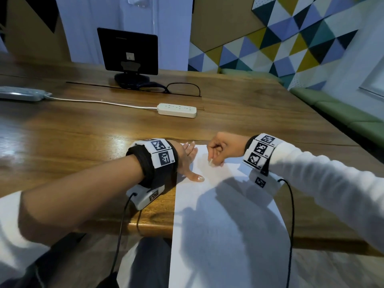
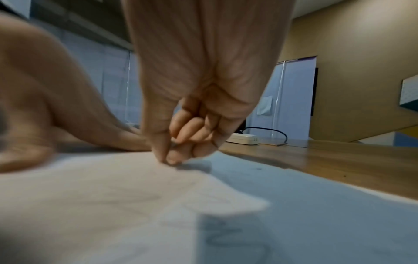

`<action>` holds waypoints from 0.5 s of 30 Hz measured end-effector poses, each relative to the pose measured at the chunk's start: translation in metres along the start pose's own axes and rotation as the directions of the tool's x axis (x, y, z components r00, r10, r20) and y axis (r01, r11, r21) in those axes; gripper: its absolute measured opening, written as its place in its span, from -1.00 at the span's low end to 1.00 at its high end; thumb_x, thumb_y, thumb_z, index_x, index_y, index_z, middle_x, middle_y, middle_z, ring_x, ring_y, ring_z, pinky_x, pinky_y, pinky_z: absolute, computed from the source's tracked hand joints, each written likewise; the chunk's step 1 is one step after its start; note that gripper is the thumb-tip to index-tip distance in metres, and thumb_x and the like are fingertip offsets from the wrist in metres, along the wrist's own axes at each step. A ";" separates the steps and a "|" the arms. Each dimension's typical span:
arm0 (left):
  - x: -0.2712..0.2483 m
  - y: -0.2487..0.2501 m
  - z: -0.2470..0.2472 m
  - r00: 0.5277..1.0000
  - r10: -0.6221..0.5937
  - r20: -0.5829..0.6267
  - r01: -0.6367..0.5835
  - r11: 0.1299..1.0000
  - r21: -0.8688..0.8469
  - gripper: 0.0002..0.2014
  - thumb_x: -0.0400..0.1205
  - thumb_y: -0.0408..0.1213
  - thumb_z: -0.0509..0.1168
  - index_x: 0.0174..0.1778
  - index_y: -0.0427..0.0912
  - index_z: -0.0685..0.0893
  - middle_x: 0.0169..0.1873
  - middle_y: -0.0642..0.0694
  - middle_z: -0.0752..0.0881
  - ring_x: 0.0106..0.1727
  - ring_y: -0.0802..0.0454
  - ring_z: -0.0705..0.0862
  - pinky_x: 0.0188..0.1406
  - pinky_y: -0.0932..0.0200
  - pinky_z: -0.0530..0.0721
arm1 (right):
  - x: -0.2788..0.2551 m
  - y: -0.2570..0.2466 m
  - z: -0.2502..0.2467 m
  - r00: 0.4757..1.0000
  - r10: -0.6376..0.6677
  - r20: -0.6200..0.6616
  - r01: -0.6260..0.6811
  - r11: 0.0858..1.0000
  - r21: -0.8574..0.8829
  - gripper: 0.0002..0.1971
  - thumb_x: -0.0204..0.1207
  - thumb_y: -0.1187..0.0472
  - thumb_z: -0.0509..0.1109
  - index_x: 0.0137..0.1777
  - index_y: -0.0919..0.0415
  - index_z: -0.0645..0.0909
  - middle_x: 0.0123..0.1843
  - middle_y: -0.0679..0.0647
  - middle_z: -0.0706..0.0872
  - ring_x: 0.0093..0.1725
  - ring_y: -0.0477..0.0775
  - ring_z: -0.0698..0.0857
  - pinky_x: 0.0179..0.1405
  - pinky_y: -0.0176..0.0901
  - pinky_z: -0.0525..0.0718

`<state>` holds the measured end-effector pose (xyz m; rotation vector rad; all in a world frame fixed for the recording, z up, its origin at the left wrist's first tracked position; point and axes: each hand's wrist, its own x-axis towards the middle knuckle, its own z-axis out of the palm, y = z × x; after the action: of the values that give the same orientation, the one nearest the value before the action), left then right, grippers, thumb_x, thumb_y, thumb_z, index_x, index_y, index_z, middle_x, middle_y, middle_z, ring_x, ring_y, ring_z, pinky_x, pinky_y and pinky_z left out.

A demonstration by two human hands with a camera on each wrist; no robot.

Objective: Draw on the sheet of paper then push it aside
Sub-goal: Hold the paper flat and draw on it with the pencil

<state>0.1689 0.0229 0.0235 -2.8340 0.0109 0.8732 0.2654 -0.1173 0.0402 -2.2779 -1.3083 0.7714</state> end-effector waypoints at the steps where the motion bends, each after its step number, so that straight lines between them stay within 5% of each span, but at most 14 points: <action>1: 0.000 0.001 0.000 1.000 0.001 0.003 -0.001 1.000 0.000 0.05 0.58 0.36 0.03 0.61 -0.31 -0.41 0.59 -0.20 -0.46 0.64 -0.14 -0.37 0.61 -0.16 -0.18 | 0.004 0.000 0.000 0.998 0.006 -0.064 -0.007 1.000 -0.010 -0.88 0.36 0.47 0.53 -0.26 0.33 0.64 -0.52 -0.04 0.72 -0.56 -0.15 0.67 -0.40 -0.26 0.65; 3: -0.001 0.000 -0.001 1.000 0.002 0.011 -0.002 1.000 -0.001 0.05 0.58 0.35 0.03 0.61 -0.31 -0.41 0.59 -0.21 -0.47 0.64 -0.14 -0.38 0.61 -0.15 -0.19 | 0.010 -0.001 0.002 0.993 0.009 -0.115 -0.011 1.000 -0.011 -0.87 0.35 0.49 0.51 -0.28 0.32 0.63 -0.50 0.06 0.72 -0.58 -0.14 0.66 -0.41 -0.23 0.64; 6: 0.000 -0.001 -0.001 1.000 0.004 0.022 -0.004 1.000 0.003 0.06 0.57 0.37 0.03 0.61 -0.31 -0.42 0.58 -0.21 -0.48 0.64 -0.15 -0.39 0.61 -0.16 -0.20 | 0.010 -0.005 0.004 1.000 -0.001 0.002 0.001 1.000 0.003 -0.87 0.35 0.47 0.53 -0.28 0.30 0.65 -0.45 0.14 0.72 -0.54 -0.05 0.66 -0.41 -0.25 0.66; 10: 0.002 -0.003 -0.001 1.000 0.014 0.025 -0.015 1.000 0.024 0.06 0.57 0.38 0.01 0.60 -0.31 -0.43 0.58 -0.22 -0.48 0.63 -0.15 -0.40 0.61 -0.16 -0.20 | 0.019 -0.007 0.005 0.986 0.033 -0.165 -0.032 0.999 0.007 -0.90 0.36 0.48 0.51 -0.23 0.38 0.63 -0.49 0.09 0.71 -0.57 -0.12 0.66 -0.42 -0.27 0.62; 15: 0.001 -0.003 -0.001 1.000 0.016 0.021 -0.016 1.000 0.022 0.06 0.56 0.38 0.02 0.61 -0.30 -0.41 0.59 -0.20 -0.47 0.64 -0.13 -0.38 0.61 -0.15 -0.19 | 0.009 -0.011 0.004 1.000 0.017 0.015 -0.018 0.998 0.065 -0.90 0.35 0.47 0.54 -0.20 0.44 0.66 -0.48 0.03 0.73 -0.55 -0.10 0.67 -0.41 -0.31 0.67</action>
<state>0.1701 0.0253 0.0244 -2.8085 0.0405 0.8999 0.2597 -0.1037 0.0410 -2.2393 -1.2525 0.8258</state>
